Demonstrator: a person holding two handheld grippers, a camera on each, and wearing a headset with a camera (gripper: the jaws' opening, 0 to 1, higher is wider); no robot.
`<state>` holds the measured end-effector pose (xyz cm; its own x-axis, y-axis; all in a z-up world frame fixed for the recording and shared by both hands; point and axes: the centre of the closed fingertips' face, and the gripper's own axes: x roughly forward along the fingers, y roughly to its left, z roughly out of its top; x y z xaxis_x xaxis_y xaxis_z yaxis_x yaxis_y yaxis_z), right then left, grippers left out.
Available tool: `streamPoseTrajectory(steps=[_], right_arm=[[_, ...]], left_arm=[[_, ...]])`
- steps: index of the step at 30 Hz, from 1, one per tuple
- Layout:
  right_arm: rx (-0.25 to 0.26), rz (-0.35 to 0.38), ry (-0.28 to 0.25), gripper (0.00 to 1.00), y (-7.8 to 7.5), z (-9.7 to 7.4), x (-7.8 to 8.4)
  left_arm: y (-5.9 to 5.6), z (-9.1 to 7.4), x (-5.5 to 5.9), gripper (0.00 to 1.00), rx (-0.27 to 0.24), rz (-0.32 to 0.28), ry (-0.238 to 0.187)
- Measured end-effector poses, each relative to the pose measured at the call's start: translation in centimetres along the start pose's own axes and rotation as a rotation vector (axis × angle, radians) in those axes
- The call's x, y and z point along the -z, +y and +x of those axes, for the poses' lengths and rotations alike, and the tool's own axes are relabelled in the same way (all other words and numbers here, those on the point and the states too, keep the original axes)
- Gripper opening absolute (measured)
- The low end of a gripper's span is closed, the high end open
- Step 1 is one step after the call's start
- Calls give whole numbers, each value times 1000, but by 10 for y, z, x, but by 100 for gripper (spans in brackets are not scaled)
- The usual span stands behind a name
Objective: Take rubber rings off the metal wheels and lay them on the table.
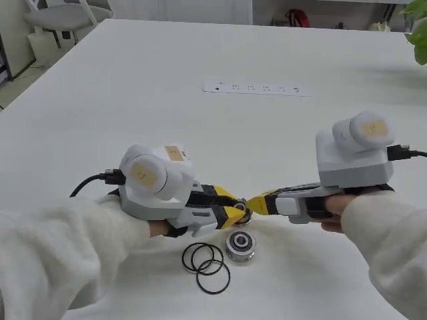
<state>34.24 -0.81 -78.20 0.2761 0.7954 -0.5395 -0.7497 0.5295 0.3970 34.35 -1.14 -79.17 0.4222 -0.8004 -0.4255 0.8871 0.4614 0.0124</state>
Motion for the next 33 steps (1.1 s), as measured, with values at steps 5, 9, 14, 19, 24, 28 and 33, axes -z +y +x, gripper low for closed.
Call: streamPoseTrajectory(steps=[5,9,14,19,24,28,33], right_arm=[[-10,10,-9,0,1,0,-1],[-24,30,-54,0,5,-4,-13],[-5,27,-26,0,1,-2,-5],[3,33,-32,0,-1,-3,-6],[9,35,-29,0,-3,-4,-5],[14,43,-36,0,-4,-5,-7],[19,52,-54,0,-6,-8,-10]], left_arm=[[0,0,0,14,-1,3,0],[0,0,-1,14,-1,-15,0],[0,0,-2,14,1,-32,-1],[0,1,-2,14,-1,-21,19],[-1,-2,-2,14,5,26,46],[-2,-6,-7,17,9,15,41],[0,-12,-15,28,8,10,33]])
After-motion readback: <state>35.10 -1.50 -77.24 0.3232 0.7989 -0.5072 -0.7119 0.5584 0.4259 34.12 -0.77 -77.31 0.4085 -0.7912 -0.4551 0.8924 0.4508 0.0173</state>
